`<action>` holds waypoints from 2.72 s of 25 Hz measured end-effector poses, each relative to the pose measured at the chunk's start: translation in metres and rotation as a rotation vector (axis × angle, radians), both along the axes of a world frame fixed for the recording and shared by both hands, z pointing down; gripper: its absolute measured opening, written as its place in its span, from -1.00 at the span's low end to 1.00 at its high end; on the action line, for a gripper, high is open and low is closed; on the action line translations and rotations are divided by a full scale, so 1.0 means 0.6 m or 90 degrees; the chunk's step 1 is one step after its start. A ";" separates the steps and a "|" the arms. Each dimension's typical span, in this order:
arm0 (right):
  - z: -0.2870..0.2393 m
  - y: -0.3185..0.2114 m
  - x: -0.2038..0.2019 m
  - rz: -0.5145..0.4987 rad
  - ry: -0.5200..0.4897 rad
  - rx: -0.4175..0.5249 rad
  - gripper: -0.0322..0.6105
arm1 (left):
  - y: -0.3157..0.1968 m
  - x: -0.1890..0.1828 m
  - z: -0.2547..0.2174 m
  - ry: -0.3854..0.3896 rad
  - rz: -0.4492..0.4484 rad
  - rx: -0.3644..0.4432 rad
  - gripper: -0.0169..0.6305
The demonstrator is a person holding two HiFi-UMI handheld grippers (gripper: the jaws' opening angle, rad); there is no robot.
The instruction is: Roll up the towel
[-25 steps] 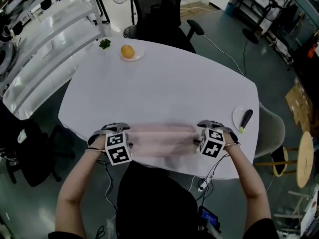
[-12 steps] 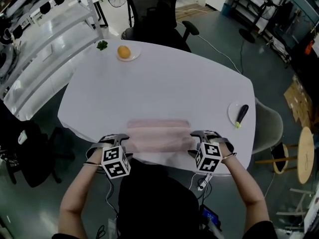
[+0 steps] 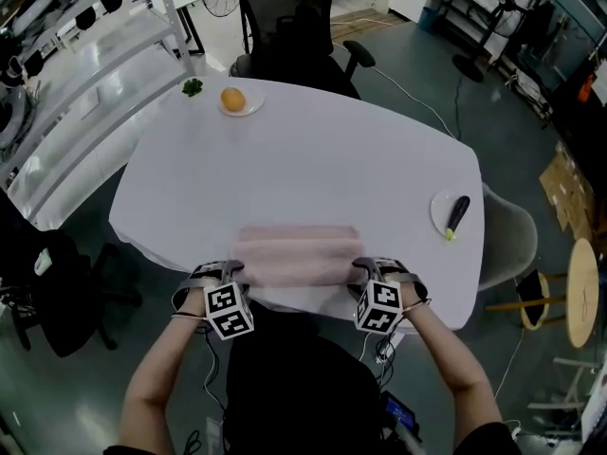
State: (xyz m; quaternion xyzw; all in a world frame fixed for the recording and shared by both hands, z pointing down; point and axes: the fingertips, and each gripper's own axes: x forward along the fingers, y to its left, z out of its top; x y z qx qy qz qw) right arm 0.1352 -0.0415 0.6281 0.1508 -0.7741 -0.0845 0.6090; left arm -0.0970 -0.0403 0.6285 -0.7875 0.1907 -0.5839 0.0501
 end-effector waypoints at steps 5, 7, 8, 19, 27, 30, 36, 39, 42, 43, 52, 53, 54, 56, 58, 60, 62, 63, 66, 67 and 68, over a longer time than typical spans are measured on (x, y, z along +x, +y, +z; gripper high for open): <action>0.000 -0.009 0.002 -0.018 0.027 0.062 -0.33 | -0.004 -0.002 0.002 -0.031 0.003 0.034 -0.44; -0.004 -0.006 0.002 -0.029 0.035 0.078 -0.40 | -0.002 -0.003 -0.002 -0.038 -0.002 0.046 -0.51; -0.007 -0.003 0.003 -0.033 0.035 0.085 -0.46 | 0.001 -0.002 -0.005 -0.041 -0.005 0.052 -0.54; -0.044 0.068 0.004 -0.052 0.011 0.025 -0.58 | 0.067 0.002 -0.056 -0.037 0.034 0.017 -0.65; -0.060 0.053 -0.002 -0.034 0.004 -0.094 -0.58 | 0.047 -0.005 -0.066 -0.019 0.062 -0.069 -0.65; -0.078 0.034 0.000 -0.020 -0.009 -0.140 -0.57 | 0.028 -0.005 -0.082 0.000 0.068 -0.096 -0.65; -0.099 -0.026 -0.001 -0.002 -0.009 -0.173 -0.55 | -0.024 -0.007 -0.100 0.043 0.063 -0.137 -0.65; -0.100 -0.066 0.000 0.019 -0.010 -0.185 -0.53 | -0.057 -0.009 -0.099 0.060 0.046 -0.149 -0.65; -0.093 -0.107 0.000 0.042 -0.011 -0.189 -0.52 | -0.095 -0.011 -0.094 0.076 0.024 -0.147 -0.64; -0.089 -0.119 0.000 0.047 -0.009 -0.191 -0.52 | -0.106 -0.011 -0.091 0.079 0.019 -0.148 -0.64; -0.028 -0.194 -0.007 0.099 0.029 -0.212 -0.51 | -0.185 -0.014 -0.036 0.063 -0.009 -0.171 -0.62; -0.022 -0.197 -0.007 0.107 0.032 -0.217 -0.51 | -0.190 -0.013 -0.029 0.060 -0.014 -0.172 -0.62; -0.015 -0.199 -0.007 0.119 0.035 -0.222 -0.51 | -0.193 -0.013 -0.023 0.058 -0.018 -0.170 -0.62; -0.005 -0.201 -0.007 0.149 0.040 -0.241 -0.51 | -0.199 -0.012 -0.011 0.052 -0.025 -0.162 -0.62; 0.001 -0.196 -0.010 0.167 0.050 -0.275 -0.49 | -0.202 -0.011 -0.005 0.048 -0.025 -0.156 -0.61; 0.002 -0.198 -0.013 0.164 0.069 -0.288 -0.48 | -0.203 -0.011 -0.004 0.048 -0.026 -0.156 -0.60; 0.000 -0.208 -0.012 0.159 0.082 -0.283 -0.52 | -0.207 -0.012 -0.005 0.053 -0.035 -0.149 -0.57; 0.001 -0.206 -0.018 0.160 0.069 -0.293 -0.51 | -0.211 -0.014 -0.006 0.058 -0.046 -0.141 -0.55; -0.007 -0.207 -0.016 0.203 0.028 -0.287 -0.33 | -0.229 -0.027 -0.016 0.089 -0.111 -0.118 -0.37; -0.014 -0.212 -0.011 0.224 0.011 -0.263 -0.31 | -0.234 -0.034 -0.023 0.109 -0.140 -0.114 -0.30; -0.025 -0.217 -0.005 0.240 -0.011 -0.230 -0.29 | -0.239 -0.042 -0.032 0.131 -0.172 -0.112 -0.18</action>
